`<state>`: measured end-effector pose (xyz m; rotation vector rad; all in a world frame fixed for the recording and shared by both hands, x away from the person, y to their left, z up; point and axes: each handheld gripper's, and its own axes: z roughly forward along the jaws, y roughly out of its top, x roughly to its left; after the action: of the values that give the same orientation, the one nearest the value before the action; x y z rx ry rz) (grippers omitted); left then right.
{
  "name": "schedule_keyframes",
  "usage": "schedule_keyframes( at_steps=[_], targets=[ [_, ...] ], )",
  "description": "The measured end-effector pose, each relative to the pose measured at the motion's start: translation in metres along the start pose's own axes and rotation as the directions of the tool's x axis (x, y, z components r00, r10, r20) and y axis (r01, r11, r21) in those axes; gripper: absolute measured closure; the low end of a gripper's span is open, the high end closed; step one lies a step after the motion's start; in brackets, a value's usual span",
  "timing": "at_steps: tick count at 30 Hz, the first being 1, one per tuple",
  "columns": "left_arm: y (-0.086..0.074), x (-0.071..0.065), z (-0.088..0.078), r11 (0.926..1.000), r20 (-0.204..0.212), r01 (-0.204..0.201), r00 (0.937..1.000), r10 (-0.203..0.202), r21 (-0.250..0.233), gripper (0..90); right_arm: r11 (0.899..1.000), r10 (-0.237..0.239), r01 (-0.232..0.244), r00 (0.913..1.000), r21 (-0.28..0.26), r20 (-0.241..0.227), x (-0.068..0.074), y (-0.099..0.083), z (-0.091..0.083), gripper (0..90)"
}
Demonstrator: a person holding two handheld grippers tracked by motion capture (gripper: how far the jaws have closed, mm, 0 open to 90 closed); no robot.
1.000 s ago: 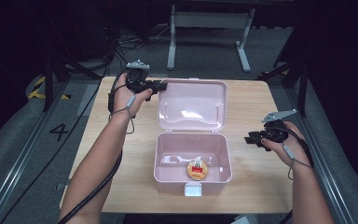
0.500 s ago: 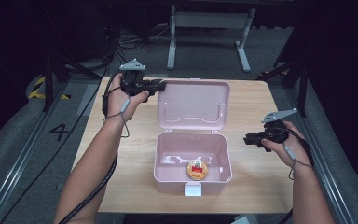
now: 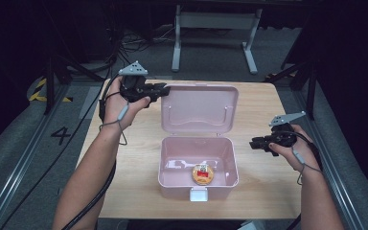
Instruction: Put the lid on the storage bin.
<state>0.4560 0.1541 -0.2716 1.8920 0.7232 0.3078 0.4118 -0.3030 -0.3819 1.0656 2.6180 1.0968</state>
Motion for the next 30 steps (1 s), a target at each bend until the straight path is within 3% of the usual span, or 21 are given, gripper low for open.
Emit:
schedule_keyframes(
  at_steps=[2, 15, 30],
  targets=[
    [0.001, -0.002, -0.003, 1.0000, 0.009, 0.008, 0.9999, -0.008, 0.006, 73.0, 1.000, -0.003, 0.003, 1.0000, -0.005, -0.001, 0.000, 0.000, -0.001, 71.4],
    [-0.001, -0.019, -0.021, 0.9986, 0.039, -0.052, 0.9979, 0.052, 0.006, 69.3, 1.000, -0.011, 0.010, 0.9996, -0.025, -0.027, 0.007, 0.004, -0.008, 73.2],
    [-0.016, -0.029, -0.034, 0.9984, 0.107, -0.057, 0.9926, 0.057, 0.002, 66.4, 0.999, -0.024, 0.022, 0.9976, -0.031, -0.065, 0.021, 0.012, -0.014, 79.6]
  ],
)
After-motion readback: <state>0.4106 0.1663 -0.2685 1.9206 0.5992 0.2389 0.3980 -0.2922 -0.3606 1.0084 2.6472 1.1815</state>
